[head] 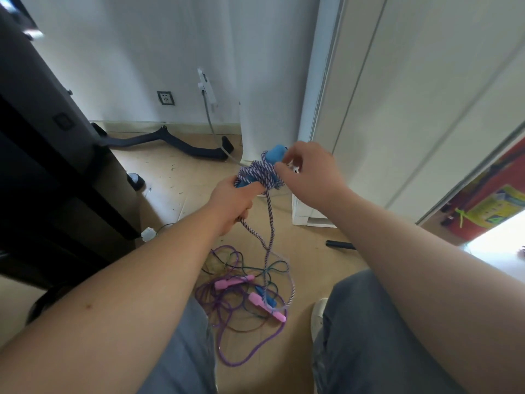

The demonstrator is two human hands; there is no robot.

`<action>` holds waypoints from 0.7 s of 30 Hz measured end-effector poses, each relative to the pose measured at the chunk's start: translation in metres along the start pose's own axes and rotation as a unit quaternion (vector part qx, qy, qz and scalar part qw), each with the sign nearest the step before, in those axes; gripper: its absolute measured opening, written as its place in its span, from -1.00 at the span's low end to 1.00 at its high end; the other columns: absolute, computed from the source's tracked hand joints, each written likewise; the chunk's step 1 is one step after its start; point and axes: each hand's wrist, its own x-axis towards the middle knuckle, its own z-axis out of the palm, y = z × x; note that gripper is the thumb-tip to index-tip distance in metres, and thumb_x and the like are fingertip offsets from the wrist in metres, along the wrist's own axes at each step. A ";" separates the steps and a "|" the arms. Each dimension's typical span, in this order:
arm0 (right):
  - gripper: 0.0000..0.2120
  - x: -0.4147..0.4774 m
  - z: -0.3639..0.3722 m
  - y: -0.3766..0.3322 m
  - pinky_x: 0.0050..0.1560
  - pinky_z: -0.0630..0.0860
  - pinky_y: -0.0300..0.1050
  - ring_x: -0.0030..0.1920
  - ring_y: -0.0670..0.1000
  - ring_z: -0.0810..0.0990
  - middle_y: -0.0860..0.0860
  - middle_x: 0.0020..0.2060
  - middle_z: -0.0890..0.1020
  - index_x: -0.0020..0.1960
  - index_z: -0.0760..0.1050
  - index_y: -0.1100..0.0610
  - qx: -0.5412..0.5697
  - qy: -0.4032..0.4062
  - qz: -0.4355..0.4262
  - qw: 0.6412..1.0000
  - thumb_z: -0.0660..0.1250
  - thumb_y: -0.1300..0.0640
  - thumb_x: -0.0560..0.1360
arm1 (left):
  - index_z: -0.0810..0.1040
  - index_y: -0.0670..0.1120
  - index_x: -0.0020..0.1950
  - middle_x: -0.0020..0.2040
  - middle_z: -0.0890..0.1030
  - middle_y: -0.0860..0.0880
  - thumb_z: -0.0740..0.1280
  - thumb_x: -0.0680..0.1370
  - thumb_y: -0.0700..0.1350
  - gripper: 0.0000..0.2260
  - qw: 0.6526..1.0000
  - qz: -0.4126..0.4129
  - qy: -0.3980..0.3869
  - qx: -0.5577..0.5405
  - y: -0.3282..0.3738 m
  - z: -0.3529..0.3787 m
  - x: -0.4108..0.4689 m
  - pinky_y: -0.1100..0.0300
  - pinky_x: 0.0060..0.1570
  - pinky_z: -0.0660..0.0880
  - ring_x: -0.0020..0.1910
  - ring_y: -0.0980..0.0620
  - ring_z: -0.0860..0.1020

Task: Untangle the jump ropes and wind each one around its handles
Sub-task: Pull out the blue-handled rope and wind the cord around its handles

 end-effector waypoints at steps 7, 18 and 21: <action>-0.80 0.005 0.004 0.004 0.00 0.67 0.10 -0.02 0.09 0.66 0.11 0.01 0.62 0.11 0.45 0.06 0.287 -0.038 0.253 0.923 0.24 0.28 0.53 | 0.48 -0.10 0.12 -0.08 0.50 -0.03 0.35 0.59 -0.13 -0.86 0.985 -0.029 -0.068 -0.158 0.008 0.005 -0.005 0.36 -0.54 0.19 -0.45 0.19 0.26; -0.39 -0.009 0.020 0.009 0.02 0.68 0.13 -0.02 0.02 0.73 0.00 0.09 0.67 0.47 0.33 -0.02 0.328 -0.205 0.185 0.903 0.49 0.00 0.49 | 0.57 -0.07 0.24 -0.02 0.65 -0.10 0.09 0.62 0.17 -0.57 0.976 -0.084 -0.165 -0.115 0.009 0.014 -0.015 0.19 -0.30 0.43 -0.18 0.00 0.60; -0.28 -0.012 0.027 0.005 -0.08 0.69 0.15 -0.04 0.05 0.73 0.02 0.09 0.67 0.49 0.28 -0.07 0.308 -0.221 0.178 0.908 0.54 0.02 0.43 | 0.58 -0.02 0.28 0.14 0.67 -0.10 0.08 0.62 0.21 -0.54 0.962 -0.116 -0.208 -0.134 0.011 0.017 -0.021 0.05 -0.08 0.51 0.03 -0.13 0.66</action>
